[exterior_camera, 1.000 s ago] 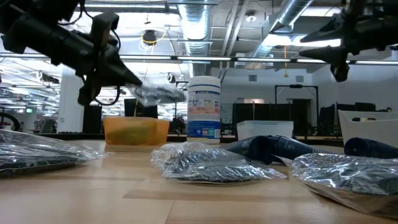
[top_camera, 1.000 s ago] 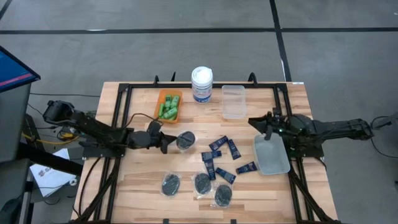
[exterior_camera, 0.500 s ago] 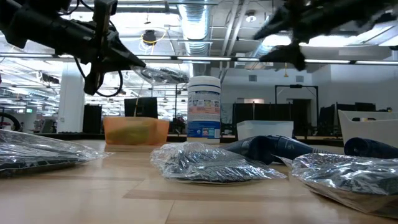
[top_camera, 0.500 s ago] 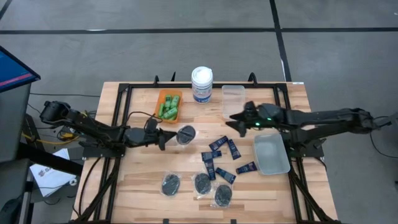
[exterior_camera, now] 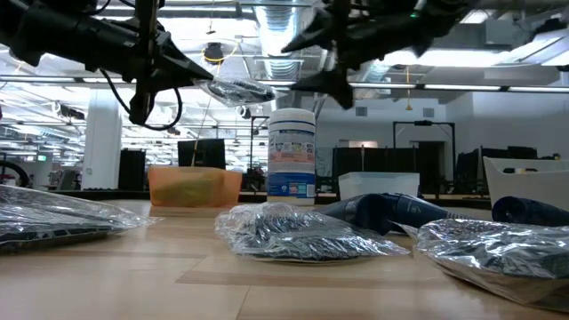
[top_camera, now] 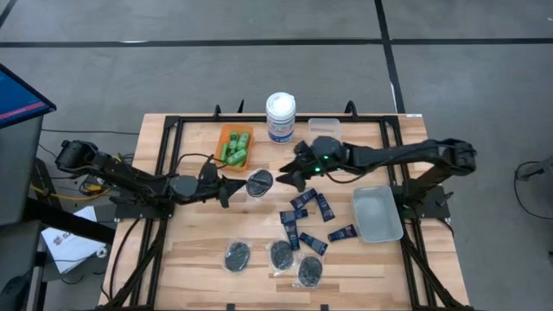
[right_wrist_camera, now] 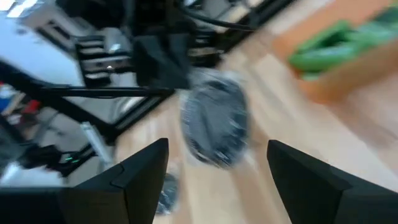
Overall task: Pick & Place Travel size toiletries
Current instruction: Put the black hairbrush into the white bin
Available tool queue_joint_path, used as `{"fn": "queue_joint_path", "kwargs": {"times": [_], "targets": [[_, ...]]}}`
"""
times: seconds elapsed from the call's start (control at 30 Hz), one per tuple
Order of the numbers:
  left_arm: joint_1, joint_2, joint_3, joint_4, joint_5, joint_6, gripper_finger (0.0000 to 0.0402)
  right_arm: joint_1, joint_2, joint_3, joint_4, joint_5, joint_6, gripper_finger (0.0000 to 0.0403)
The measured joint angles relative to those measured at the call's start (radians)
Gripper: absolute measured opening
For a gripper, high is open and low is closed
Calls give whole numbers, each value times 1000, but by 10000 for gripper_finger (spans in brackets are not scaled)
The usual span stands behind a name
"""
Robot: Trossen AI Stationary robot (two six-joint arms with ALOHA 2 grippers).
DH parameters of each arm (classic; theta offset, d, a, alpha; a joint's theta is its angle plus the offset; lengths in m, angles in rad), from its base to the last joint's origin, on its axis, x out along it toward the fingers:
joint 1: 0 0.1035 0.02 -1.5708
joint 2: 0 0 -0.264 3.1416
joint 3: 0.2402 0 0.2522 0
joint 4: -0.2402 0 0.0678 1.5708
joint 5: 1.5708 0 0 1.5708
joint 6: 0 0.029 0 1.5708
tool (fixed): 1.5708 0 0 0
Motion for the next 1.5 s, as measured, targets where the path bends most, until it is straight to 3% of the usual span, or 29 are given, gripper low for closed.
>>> {"fn": "queue_joint_path", "kwargs": {"times": [0.2,0.47,0.8,1.03,1.2,1.5], "targets": [[0,0,0,11,-7,10,0,0,123,106,19,-101,-15,265],[0,0,0,30,-9,31,0,-2,198,159,12,-131,-18,265],[-1,0,0,38,16,33,0,-52,155,159,-14,-185,-34,265],[-1,0,0,50,16,36,0,-92,74,160,-116,-143,-121,265],[-1,0,0,64,16,36,0,-96,109,159,-131,-153,-165,265],[-1,0,0,73,16,36,0,-57,187,159,3,-238,-168,265]]}}
